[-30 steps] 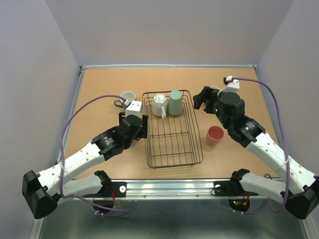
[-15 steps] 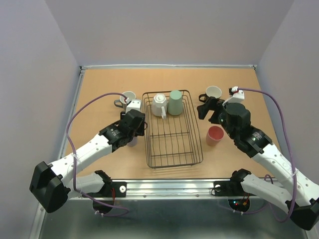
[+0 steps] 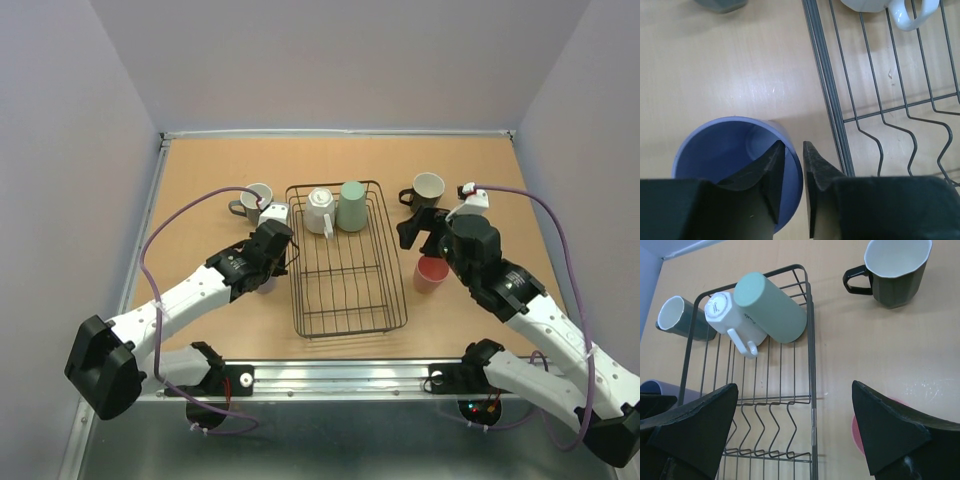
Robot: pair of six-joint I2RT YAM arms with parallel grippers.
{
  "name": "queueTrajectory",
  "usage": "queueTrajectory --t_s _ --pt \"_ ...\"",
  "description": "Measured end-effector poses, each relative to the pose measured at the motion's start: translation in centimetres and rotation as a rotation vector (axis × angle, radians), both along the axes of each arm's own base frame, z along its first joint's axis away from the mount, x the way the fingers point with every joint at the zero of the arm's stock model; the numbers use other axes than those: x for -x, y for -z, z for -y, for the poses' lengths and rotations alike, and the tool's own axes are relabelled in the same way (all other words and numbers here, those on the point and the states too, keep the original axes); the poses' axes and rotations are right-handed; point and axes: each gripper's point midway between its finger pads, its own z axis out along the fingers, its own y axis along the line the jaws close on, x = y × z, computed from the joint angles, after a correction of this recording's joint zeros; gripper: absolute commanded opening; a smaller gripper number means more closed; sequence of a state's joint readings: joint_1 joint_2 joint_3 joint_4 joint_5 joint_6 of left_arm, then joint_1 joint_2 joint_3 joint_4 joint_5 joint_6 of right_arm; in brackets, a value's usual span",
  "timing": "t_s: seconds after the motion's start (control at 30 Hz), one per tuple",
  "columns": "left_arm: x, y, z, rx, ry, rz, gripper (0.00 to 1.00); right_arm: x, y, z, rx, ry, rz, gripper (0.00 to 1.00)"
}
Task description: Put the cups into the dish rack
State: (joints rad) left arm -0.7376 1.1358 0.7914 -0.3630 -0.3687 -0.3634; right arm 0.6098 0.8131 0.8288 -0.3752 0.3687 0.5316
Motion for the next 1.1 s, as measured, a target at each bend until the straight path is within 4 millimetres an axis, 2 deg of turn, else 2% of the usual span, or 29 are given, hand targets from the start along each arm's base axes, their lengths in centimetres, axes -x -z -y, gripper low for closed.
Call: queueTrajectory --t_s 0.07,0.1,0.33,0.47,0.57,0.7,0.8,0.9,1.0,1.03,1.1 --pt "0.1 0.1 0.1 0.003 0.005 -0.006 0.12 0.1 0.1 0.1 0.000 -0.001 -0.001 1.00" --pt "0.1 0.1 0.1 0.000 0.007 -0.006 0.00 0.2 0.2 0.1 0.002 -0.002 -0.004 1.00" --pt "-0.3 -0.1 -0.3 -0.006 -0.015 0.010 0.00 0.5 0.7 -0.1 -0.002 -0.016 -0.015 1.00" --pt "-0.1 -1.4 -0.9 0.004 -0.036 0.036 0.00 0.8 1.1 -0.8 -0.018 -0.055 -0.036 1.00" --pt "-0.4 -4.2 -1.1 0.048 -0.053 0.098 0.00 1.1 1.4 -1.9 -0.036 -0.105 -0.057 1.00" --pt "-0.4 -11.2 -1.2 0.221 -0.055 0.282 0.00 1.9 1.5 -4.8 -0.137 -0.237 -0.070 1.00" --pt "1.1 -16.6 -1.4 0.392 -0.015 0.423 0.00 3.0 2.3 -7.5 -0.240 -0.361 -0.092 1.00" --pt "3.6 -21.9 -1.6 0.597 0.056 0.566 0.00 4.5 2.4 -10.3 -0.400 -0.503 -0.097 1.00" --pt "5.9 -25.3 -1.7 0.757 0.122 0.661 0.00 5.7 1.6 -12.1 -0.562 -0.609 -0.064 1.00" --pt "6.5 -25.9 -1.4 0.811 0.150 0.675 0.00 6.2 1.0 -12.7 -0.632 -0.648 -0.055 1.00" --pt "7.3 -25.9 -0.9 0.871 0.191 0.683 0.00 6.6 0.3 -13.3 -0.711 -0.696 -0.037 1.00"
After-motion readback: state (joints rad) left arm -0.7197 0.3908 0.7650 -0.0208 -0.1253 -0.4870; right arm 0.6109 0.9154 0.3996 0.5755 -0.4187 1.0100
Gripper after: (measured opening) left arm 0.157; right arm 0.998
